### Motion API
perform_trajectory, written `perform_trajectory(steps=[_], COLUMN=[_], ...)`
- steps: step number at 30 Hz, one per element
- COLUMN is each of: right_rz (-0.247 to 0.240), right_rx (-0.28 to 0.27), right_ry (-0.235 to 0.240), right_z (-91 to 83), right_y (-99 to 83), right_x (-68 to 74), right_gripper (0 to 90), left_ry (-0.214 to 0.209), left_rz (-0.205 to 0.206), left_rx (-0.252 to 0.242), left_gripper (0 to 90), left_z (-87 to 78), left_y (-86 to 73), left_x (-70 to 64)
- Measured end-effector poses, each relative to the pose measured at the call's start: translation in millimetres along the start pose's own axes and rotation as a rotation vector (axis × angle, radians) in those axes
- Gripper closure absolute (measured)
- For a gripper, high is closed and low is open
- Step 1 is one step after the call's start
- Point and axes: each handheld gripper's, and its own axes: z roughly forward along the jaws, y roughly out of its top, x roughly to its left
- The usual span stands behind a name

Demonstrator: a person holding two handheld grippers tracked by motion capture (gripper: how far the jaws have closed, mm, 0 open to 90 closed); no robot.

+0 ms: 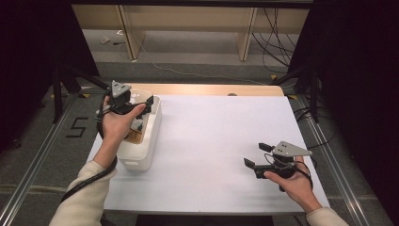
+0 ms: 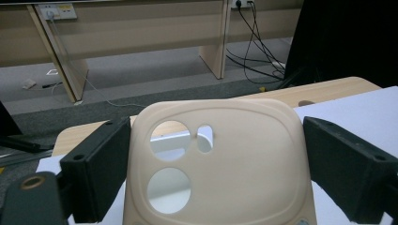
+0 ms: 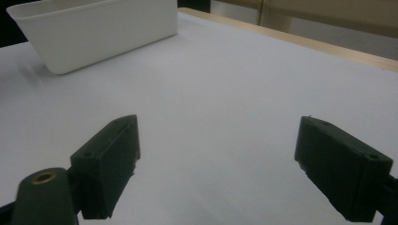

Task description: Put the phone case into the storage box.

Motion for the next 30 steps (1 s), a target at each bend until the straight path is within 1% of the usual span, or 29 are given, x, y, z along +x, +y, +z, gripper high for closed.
perform_trajectory(steps=[17,30], right_rz=[0.006,0.007], right_rx=[-0.002,-0.003], right_ry=[-0.004,-0.005], right_z=[0.3,0.3], right_y=[0.0,0.0], right_x=[-0.3,-0.6], right_gripper=[15.4,15.4], left_ry=[0.031,0.034], left_rz=[-0.005,0.001], left_rx=[0.002,0.014], left_gripper=[10.9,10.9], left_z=[9.9,18.7], left_y=[-0.8,1.4], left_x=[6.2,3.2])
